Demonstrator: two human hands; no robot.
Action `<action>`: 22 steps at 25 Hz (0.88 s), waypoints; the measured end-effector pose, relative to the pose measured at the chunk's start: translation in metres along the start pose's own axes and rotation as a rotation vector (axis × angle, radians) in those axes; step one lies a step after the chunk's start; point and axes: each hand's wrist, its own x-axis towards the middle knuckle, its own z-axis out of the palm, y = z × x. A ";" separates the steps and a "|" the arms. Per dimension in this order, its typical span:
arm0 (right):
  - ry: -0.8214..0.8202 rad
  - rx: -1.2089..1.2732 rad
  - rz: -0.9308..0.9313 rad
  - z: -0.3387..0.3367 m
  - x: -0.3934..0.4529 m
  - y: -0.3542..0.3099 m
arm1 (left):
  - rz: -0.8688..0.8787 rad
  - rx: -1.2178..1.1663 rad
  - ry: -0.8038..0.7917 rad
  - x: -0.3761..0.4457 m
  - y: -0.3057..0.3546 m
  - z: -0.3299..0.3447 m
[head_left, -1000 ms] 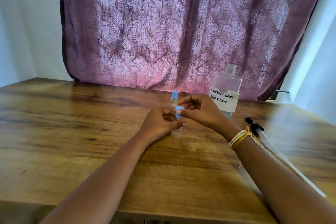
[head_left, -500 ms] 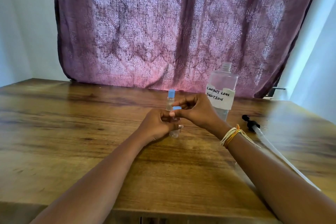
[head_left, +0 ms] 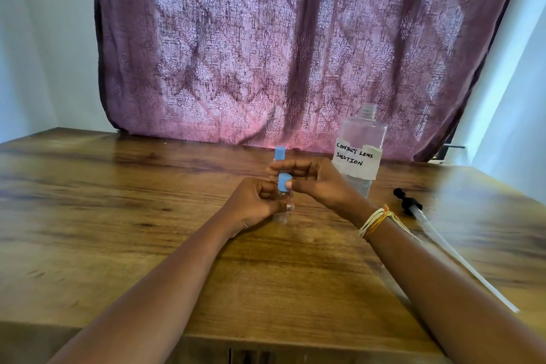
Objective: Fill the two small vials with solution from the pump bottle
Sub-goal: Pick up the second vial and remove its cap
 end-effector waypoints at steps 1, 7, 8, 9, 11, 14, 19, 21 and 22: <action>-0.003 -0.014 0.028 0.000 0.000 0.001 | -0.001 0.001 -0.001 0.001 0.000 0.000; 0.174 0.001 0.081 0.001 0.002 0.008 | -0.006 -0.016 0.001 0.002 -0.003 0.000; 0.138 0.058 0.073 -0.001 0.003 0.008 | -0.008 -0.017 0.001 0.003 -0.003 0.000; 0.083 0.115 0.070 -0.003 0.003 0.007 | -0.007 -0.020 0.000 0.003 -0.003 0.001; -0.012 0.169 0.082 -0.003 0.002 0.007 | 0.010 -0.027 -0.011 0.003 -0.002 0.002; 0.061 0.030 0.122 0.004 0.000 0.009 | 0.032 -0.039 -0.030 0.002 -0.003 0.002; 0.066 0.057 0.111 0.000 0.000 0.008 | 0.024 -0.034 -0.015 0.004 -0.006 0.001; -0.031 0.126 0.094 -0.003 -0.001 0.007 | 0.016 -0.015 -0.022 0.005 -0.006 0.000; -0.066 0.149 0.085 -0.003 -0.002 0.007 | 0.017 -0.012 -0.024 0.005 -0.006 0.000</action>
